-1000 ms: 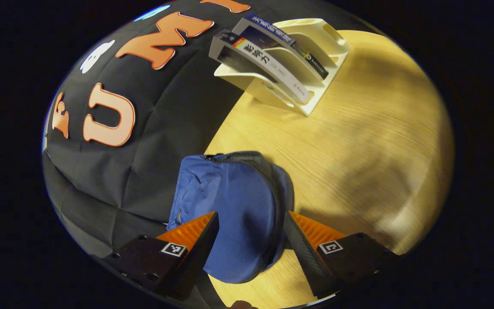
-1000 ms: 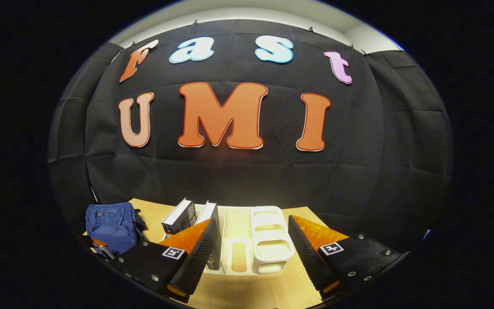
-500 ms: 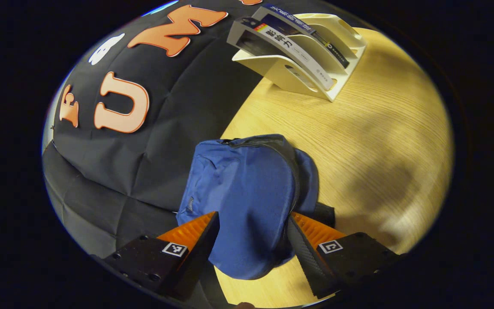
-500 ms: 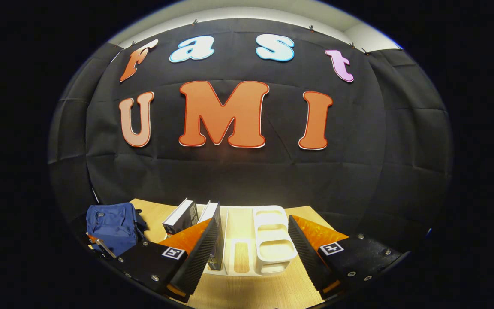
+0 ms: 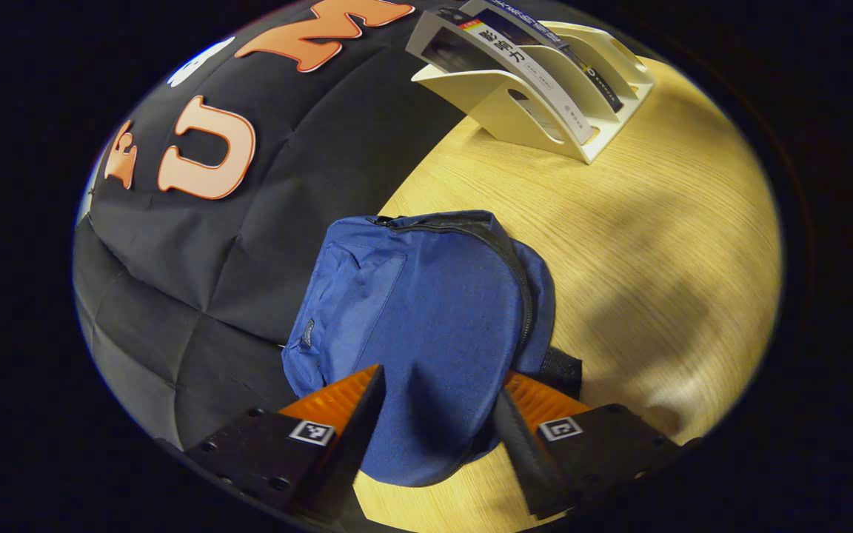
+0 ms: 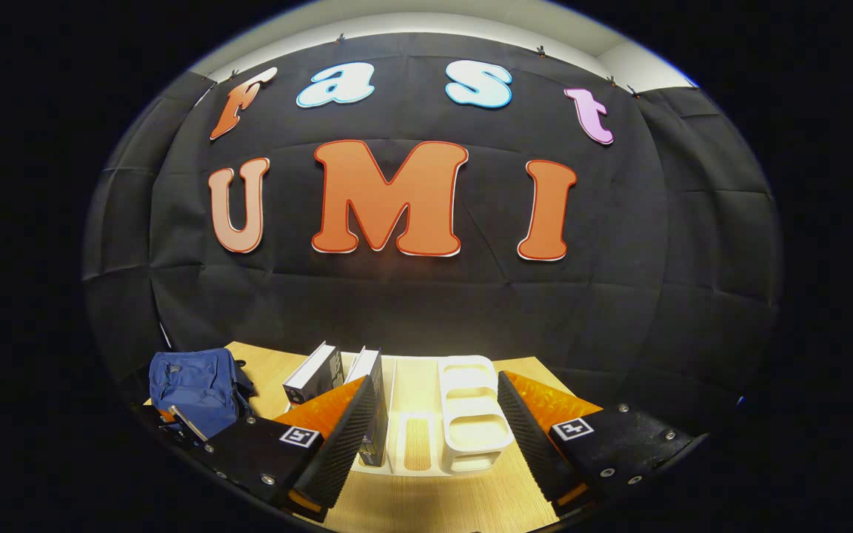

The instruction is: Open the schoolbag, grab two books from the bookshelf and put them into the schoolbag.

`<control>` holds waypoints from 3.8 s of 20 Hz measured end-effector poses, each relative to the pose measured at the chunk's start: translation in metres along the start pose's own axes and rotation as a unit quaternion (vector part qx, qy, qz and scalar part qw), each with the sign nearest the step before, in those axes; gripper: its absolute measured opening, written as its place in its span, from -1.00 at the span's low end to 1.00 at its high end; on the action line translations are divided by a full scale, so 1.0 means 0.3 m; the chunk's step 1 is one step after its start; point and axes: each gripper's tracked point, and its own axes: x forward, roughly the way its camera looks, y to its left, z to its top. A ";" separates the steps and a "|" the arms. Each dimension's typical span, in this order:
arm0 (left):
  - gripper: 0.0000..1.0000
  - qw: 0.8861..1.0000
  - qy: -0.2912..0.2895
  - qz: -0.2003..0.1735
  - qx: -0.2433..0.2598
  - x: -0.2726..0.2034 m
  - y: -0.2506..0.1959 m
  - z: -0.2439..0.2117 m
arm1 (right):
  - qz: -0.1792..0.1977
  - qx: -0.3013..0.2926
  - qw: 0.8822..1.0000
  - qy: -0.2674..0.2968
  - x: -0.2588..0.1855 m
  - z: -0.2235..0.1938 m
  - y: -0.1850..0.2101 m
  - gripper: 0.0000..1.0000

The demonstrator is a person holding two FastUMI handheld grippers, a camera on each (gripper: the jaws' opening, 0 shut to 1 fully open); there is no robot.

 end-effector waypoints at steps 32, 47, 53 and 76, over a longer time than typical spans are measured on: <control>-0.91 0.985 -0.085 -0.069 -0.132 -0.067 0.729 0.349 | 0.176 -0.085 0.963 0.186 0.249 -0.012 0.517 0.96; -0.91 0.977 -0.105 -0.130 -0.135 -0.022 0.791 0.435 | 0.138 -0.085 0.896 0.414 0.509 -0.244 0.634 0.84; -0.90 0.973 -0.111 -0.142 -0.145 -0.002 0.780 0.431 | 0.093 -0.059 0.844 0.525 0.523 -0.341 0.636 0.23; -0.90 0.963 -0.127 -0.164 -0.172 0.025 0.758 0.418 | 0.122 0.042 0.875 0.467 0.380 0.182 0.535 -0.42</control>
